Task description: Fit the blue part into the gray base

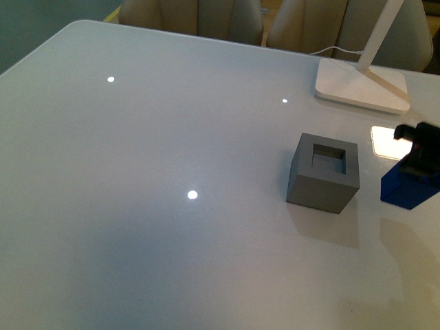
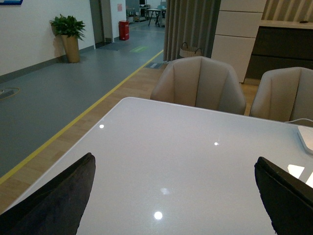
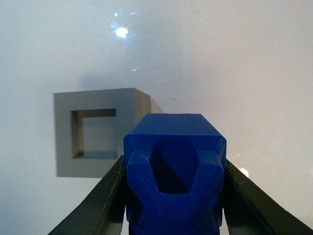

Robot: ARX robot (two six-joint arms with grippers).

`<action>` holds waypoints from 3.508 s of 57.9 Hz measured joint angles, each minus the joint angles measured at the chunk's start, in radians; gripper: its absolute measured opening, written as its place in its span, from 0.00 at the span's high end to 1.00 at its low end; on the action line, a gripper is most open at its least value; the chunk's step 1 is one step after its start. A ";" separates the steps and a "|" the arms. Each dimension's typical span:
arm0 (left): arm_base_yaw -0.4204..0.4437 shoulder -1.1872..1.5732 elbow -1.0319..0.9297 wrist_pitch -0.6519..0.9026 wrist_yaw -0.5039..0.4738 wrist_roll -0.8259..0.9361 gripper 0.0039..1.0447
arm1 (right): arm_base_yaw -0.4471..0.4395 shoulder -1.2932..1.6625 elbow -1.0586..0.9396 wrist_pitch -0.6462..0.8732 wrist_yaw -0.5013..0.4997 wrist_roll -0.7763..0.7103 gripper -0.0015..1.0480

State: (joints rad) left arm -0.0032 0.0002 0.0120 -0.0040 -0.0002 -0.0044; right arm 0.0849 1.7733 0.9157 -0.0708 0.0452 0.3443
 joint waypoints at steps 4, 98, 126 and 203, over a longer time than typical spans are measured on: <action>0.000 0.000 0.000 0.000 0.000 0.000 0.07 | 0.050 0.003 0.023 -0.013 0.005 0.029 0.57; 0.000 0.000 0.000 0.000 0.000 0.000 0.07 | 0.161 0.203 0.162 -0.024 0.042 0.106 0.09; 0.000 0.000 0.000 0.000 0.000 0.000 0.07 | 0.100 -0.143 -0.335 0.857 0.132 -0.219 0.33; 0.000 0.000 0.000 0.000 0.000 0.000 0.07 | -0.082 -1.178 -0.897 0.653 -0.043 -0.338 0.98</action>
State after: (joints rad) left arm -0.0032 0.0002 0.0116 -0.0040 -0.0002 -0.0044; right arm 0.0032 0.5953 0.0185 0.5819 0.0021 0.0059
